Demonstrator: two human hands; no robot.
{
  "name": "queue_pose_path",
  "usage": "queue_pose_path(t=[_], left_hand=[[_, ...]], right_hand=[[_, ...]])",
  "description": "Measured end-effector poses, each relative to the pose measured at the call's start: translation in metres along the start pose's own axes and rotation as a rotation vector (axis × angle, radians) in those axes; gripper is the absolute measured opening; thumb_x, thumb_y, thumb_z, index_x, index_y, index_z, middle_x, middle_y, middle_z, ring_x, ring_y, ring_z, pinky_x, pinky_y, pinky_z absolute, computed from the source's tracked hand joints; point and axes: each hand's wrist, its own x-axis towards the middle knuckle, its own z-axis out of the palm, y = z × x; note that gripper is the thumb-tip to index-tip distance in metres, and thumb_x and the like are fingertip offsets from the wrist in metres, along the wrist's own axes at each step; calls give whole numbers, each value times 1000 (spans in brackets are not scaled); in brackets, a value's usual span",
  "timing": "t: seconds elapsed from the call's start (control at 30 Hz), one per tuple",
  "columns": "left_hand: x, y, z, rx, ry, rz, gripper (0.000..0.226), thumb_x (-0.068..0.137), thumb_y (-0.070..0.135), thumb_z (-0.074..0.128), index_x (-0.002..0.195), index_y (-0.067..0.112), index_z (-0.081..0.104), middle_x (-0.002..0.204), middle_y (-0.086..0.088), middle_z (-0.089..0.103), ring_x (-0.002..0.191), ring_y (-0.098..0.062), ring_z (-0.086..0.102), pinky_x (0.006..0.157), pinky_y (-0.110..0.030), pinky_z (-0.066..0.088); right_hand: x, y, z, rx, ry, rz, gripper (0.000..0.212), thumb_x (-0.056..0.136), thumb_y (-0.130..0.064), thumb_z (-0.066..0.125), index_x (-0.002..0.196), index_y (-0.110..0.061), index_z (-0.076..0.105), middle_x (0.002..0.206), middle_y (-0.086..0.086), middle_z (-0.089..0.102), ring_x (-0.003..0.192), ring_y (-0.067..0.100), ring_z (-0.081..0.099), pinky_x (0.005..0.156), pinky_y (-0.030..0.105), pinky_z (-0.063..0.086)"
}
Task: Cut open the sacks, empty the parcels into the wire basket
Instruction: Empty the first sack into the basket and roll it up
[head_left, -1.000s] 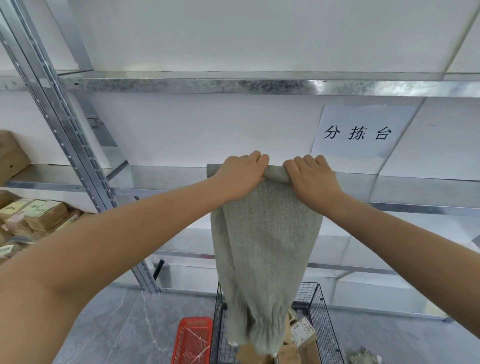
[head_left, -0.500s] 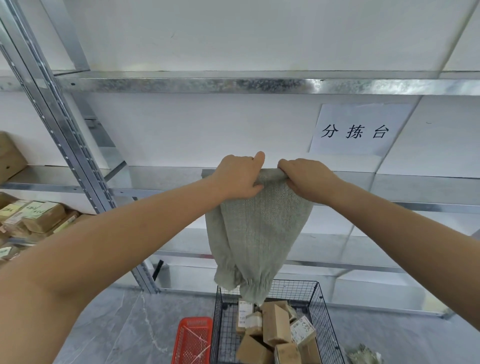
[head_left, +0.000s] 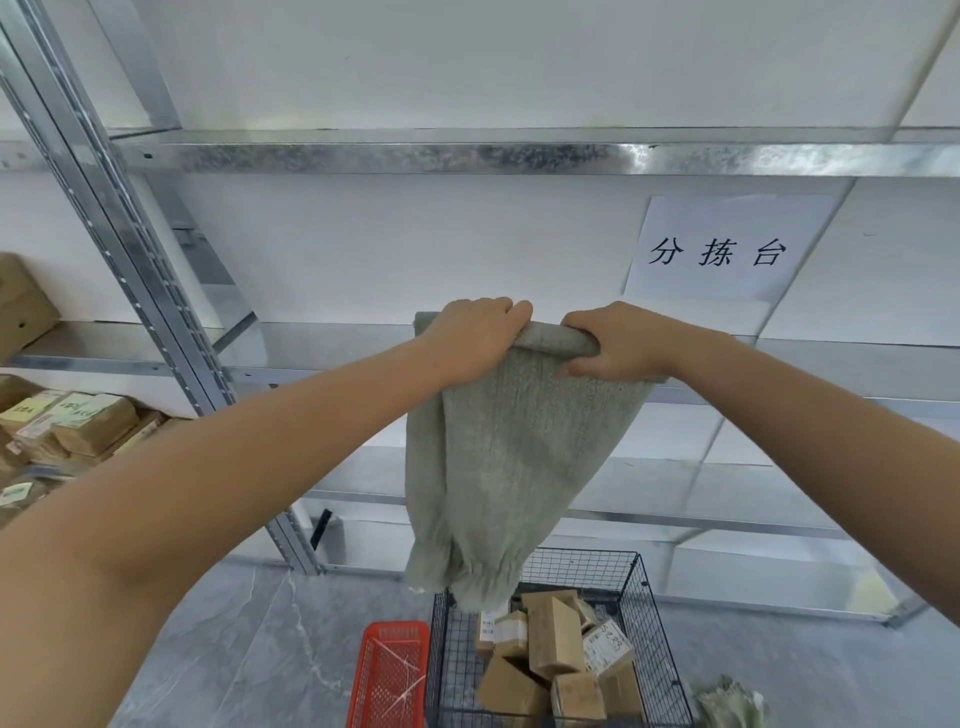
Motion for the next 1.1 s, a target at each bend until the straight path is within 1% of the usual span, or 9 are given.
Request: queue_pose_path(t=[0.07,0.17,0.23,0.4,0.5,0.6,0.73,0.9,1.1], left_hand=[[-3,-2,2,47,23,30,35,93,36,41,114,8,42,107,-10,52,91,-26,52,70,-31,32],[-8,-3,4,58,81,56,65,86,60,19,119,8,42,110,-10,49,95,-25,49,75,-31,32],[-8,-5,1,54,81,58,56,92,51,22,122,8,41,114,-11,48,99,-26,49,78,-33,36],[-4,-6,-5,17,-8,59,35,98,33,34,118,4,39,114,-12,50,95,-26,54,68,-32,38],[-8,-3,-2,42,11,56,30,99,29,31,113,3,40,107,-11,56,88,-27,56,63,-32,35],[-9,-1,2,74,31,42,24,99,22,36,111,3,43,99,-10,59,74,-26,55,54,-33,32],[-12,-2,-2,129,174,121,29,67,6,76,84,1,53,60,-6,58,39,-20,37,42,-14,6],[-4,1,-8,-165,-93,-32,46,86,31,55,121,7,36,77,3,48,80,-25,57,62,-28,34],[0,-5,-8,-223,-261,-51,32,90,36,53,111,12,48,101,-6,57,93,-22,52,71,-30,34]], right_hand=[[1,0,1,-7,30,6,15,89,-35,53,82,-22,49,77,-5,51,83,21,51,70,28,33],[-1,-2,8,-246,190,34,21,93,-31,44,101,-12,50,87,5,57,88,28,56,65,30,32],[0,-1,14,-402,308,41,23,91,-26,47,104,-7,48,89,10,61,83,30,57,59,31,29],[3,-1,23,-596,527,-84,37,49,-10,81,68,-5,51,49,7,48,40,25,45,45,23,19],[1,0,25,-452,435,-114,46,76,-41,68,100,-5,53,83,11,57,70,28,55,57,30,32],[-5,-1,17,-164,203,-36,55,87,-47,51,131,-16,38,118,5,52,99,25,55,78,33,43],[-5,-4,7,-144,86,3,18,89,-33,51,99,-19,50,78,-5,55,90,23,57,68,27,36],[-4,-4,18,-437,318,-21,22,91,-20,43,111,-11,48,96,5,60,92,27,56,61,31,33],[-4,-1,25,-475,448,-128,20,83,-13,56,101,-5,55,83,11,61,75,30,57,49,28,24]])
